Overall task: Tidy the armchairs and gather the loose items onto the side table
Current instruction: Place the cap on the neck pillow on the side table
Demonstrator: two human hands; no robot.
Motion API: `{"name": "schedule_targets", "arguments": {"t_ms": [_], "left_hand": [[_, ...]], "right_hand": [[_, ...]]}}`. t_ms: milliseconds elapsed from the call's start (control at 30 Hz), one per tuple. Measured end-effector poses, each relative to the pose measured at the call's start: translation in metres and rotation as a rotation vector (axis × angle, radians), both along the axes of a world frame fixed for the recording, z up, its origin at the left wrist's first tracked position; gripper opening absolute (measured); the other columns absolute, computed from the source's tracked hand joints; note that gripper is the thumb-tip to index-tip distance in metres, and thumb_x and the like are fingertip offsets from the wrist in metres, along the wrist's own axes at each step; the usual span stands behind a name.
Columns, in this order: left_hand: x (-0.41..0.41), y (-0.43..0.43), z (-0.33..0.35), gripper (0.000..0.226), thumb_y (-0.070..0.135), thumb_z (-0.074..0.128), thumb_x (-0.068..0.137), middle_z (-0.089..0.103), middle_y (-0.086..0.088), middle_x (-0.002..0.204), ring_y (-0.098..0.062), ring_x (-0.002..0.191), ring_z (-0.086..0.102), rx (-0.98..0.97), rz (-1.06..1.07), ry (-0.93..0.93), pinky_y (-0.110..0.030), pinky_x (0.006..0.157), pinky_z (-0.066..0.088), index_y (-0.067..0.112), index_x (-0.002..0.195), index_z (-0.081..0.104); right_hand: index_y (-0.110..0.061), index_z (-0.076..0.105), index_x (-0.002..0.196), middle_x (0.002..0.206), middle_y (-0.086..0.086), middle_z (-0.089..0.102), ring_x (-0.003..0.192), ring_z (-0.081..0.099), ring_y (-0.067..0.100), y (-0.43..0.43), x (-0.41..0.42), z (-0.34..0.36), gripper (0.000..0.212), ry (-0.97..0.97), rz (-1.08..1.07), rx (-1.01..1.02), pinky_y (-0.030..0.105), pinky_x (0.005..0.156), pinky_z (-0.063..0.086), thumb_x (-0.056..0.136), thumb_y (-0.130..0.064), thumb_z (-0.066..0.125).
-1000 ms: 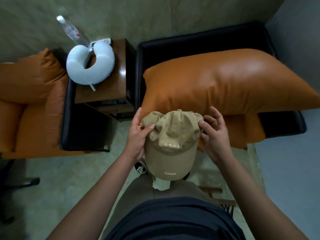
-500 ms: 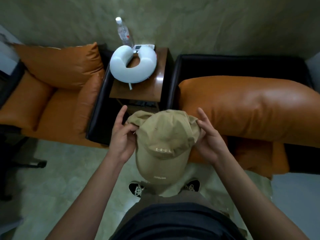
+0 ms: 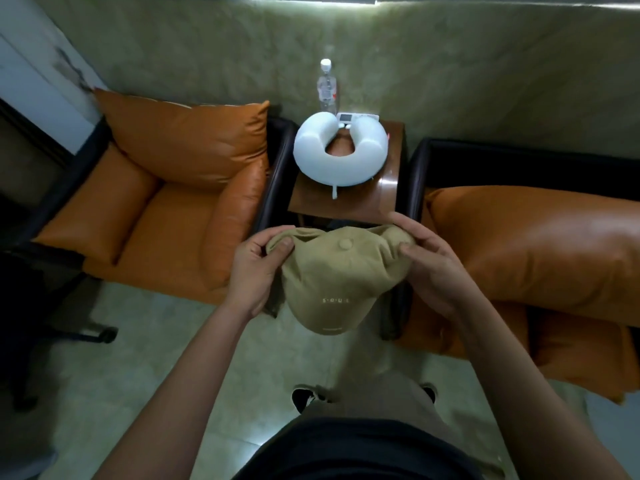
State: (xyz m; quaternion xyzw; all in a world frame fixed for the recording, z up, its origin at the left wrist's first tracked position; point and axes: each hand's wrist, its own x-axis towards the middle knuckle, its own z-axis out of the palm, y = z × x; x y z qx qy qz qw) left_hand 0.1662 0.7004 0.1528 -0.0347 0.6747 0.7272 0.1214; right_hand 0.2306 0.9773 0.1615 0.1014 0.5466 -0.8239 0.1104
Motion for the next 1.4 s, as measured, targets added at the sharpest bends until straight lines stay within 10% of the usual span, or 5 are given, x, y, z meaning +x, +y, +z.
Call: {"name": "schedule_targets", "arguments": {"t_ms": [400, 567, 867, 1167, 1400], "left_hand": [[-0.102, 0.002, 0.000, 0.021, 0.009, 0.061, 0.095, 0.059, -0.003, 0.136, -0.022, 0.125, 0.057, 0.034, -0.076, 0.027, -0.036, 0.105, 0.046, 0.021, 0.107, 0.075], [-0.139, 0.023, 0.009, 0.011, 0.012, 0.057, 0.098, 0.068, -0.007, 0.099, -0.021, 0.095, 0.061, 0.044, -0.168, -0.024, -0.036, 0.091, 0.048, 0.011, 0.100, 0.068], [-0.204, 0.039, -0.005, 0.015, 0.022, 0.058, 0.092, 0.066, -0.006, 0.094, -0.018, 0.089, 0.059, -0.013, -0.223, 0.048, -0.031, 0.084, 0.048, 0.011, 0.099, 0.066], [-0.261, 0.039, 0.002, 0.020, 0.020, 0.062, 0.094, 0.064, -0.006, 0.094, -0.013, 0.081, 0.059, -0.100, -0.456, -0.051, -0.023, 0.063, 0.052, 0.009, 0.111, 0.060], [-0.296, 0.039, 0.022, 0.042, 0.056, 0.064, 0.083, 0.059, 0.022, 0.132, -0.002, 0.137, 0.044, -0.411, -0.656, 0.329, -0.039, 0.116, 0.031, 0.038, 0.121, 0.065]], "right_hand": [[-0.050, 0.049, 0.136, 0.132, -0.010, 0.044, 0.119, 0.049, 0.004, -0.010, -0.054, 0.009, 0.068, 0.172, 0.153, 0.710, 0.029, 0.102, 0.047, 0.079, -0.033, 0.082], [-0.047, 0.062, 0.120, 0.114, -0.016, 0.038, 0.106, 0.042, -0.008, 0.001, -0.098, 0.003, 0.042, 0.196, 0.070, 0.890, 0.020, 0.094, 0.046, 0.082, -0.041, 0.076], [-0.037, 0.075, 0.099, 0.161, -0.009, 0.026, 0.152, 0.013, 0.020, 0.013, -0.160, 0.001, 0.016, 0.327, -0.079, 1.011, 0.042, 0.120, 0.016, 0.084, -0.036, 0.074], [-0.003, 0.071, 0.110, 0.110, 0.008, 0.071, 0.111, 0.066, 0.023, 0.011, -0.193, 0.003, 0.019, 0.597, -0.322, 1.069, 0.032, 0.104, 0.047, 0.096, -0.011, 0.061], [-0.007, 0.063, 0.107, 0.090, -0.011, 0.062, 0.080, 0.062, 0.000, -0.008, -0.224, 0.004, 0.010, 0.445, -0.459, 0.965, 0.014, 0.070, 0.046, 0.099, -0.006, 0.057]]}}
